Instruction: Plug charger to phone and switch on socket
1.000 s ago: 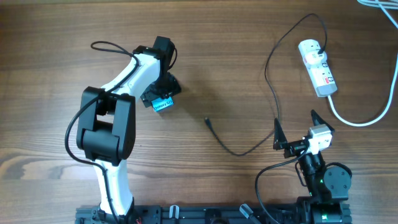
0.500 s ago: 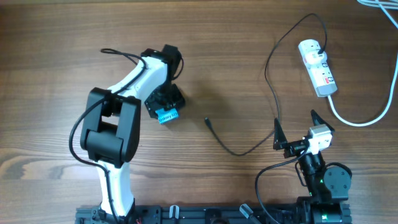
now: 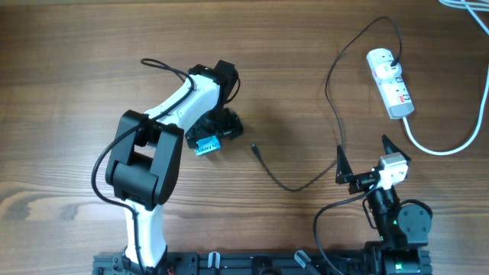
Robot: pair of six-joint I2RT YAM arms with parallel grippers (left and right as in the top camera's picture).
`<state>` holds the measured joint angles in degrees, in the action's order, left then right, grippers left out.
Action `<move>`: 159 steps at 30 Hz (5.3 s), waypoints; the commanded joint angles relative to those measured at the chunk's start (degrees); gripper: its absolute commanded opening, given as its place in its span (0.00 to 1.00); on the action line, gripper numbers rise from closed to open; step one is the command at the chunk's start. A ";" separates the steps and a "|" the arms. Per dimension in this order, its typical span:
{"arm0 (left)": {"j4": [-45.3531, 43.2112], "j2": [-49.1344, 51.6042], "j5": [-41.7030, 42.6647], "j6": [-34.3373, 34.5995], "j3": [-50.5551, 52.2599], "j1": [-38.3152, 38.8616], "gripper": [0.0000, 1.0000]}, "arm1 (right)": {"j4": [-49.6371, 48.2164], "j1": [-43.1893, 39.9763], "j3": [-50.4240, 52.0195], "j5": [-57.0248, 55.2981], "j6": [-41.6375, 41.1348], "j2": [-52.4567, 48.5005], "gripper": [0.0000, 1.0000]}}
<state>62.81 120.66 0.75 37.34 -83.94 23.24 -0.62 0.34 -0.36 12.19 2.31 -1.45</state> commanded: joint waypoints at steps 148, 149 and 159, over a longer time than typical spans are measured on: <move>-15.41 2.05 -7.34 1.92 13.07 -5.62 0.83 | -2.71 30.36 -50.58 21.33 -27.78 -101.22 1.00; -15.67 2.05 -5.51 1.90 13.05 -5.95 0.85 | -2.73 30.36 -50.58 21.33 -27.76 -101.22 1.00; -21.16 2.05 10.99 -2.01 13.05 -5.84 0.91 | -2.71 30.36 -50.58 21.31 -27.76 -101.22 1.00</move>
<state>44.53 115.42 5.65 36.73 -75.22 17.19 -3.22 30.83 -50.87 34.20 -26.70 -102.13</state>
